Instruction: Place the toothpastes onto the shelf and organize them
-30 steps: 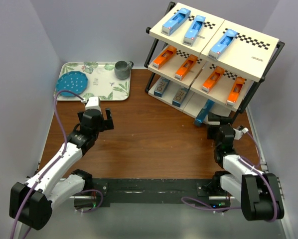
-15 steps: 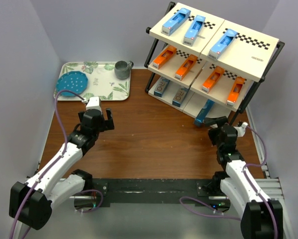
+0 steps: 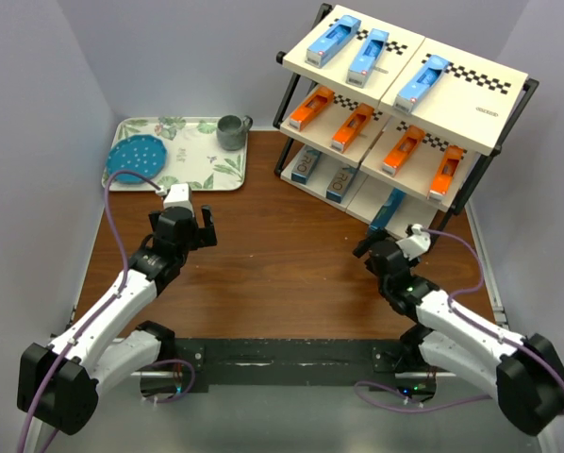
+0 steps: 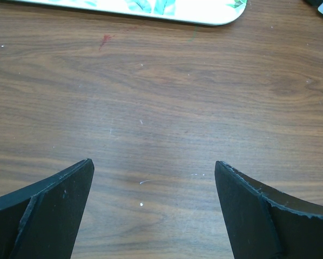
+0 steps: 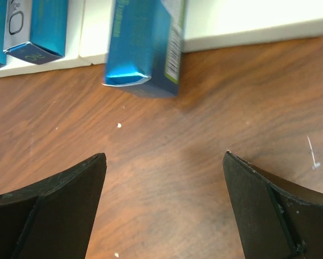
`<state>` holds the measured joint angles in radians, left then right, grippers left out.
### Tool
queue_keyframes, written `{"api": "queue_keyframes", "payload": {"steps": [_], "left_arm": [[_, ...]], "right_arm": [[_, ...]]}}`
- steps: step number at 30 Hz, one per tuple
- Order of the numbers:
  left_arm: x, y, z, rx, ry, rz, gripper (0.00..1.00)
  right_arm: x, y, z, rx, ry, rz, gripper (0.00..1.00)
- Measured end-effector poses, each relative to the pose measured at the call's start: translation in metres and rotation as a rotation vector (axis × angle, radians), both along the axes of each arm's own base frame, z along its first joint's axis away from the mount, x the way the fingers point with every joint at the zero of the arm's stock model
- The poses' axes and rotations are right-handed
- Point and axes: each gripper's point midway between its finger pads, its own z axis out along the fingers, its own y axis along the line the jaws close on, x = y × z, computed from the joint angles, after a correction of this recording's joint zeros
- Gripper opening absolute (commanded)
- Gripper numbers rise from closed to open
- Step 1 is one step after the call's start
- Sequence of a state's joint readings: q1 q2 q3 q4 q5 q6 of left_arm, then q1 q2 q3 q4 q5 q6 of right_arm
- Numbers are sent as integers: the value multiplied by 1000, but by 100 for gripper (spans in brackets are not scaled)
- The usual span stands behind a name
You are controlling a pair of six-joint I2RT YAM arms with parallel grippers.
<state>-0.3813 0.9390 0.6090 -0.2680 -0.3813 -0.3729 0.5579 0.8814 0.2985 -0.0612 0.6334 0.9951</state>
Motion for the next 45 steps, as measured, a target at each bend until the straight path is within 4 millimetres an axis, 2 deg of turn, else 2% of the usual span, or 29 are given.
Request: {"api": "queue_keyframes", "payload": {"steps": [6, 9, 18, 25, 32, 38, 42, 45], "left_arm": [[0, 0, 0, 0, -1, 0, 100], [0, 0, 0, 0, -1, 0, 100], [-2, -5, 7, -8, -25, -16, 100], [-3, -9, 7, -6, -26, -29, 100], [-3, -9, 7, -4, -27, -30, 100], [-3, -9, 7, -4, -27, -30, 100], [-3, -9, 7, -4, -27, -30, 100], [-3, -9, 7, -4, -27, -31, 100]], "right_arm": [[17, 23, 16, -154, -11, -8, 93], [24, 30, 21, -219, -4, -27, 88], [37, 17, 26, -370, 38, -168, 72], [43, 3, 19, -426, 56, -229, 72], [60, -14, 19, -431, 34, -254, 70], [71, -14, 17, -392, 17, -245, 54], [67, -12, 7, -356, 19, -234, 39], [61, -15, 4, -311, 10, -241, 35]]}}
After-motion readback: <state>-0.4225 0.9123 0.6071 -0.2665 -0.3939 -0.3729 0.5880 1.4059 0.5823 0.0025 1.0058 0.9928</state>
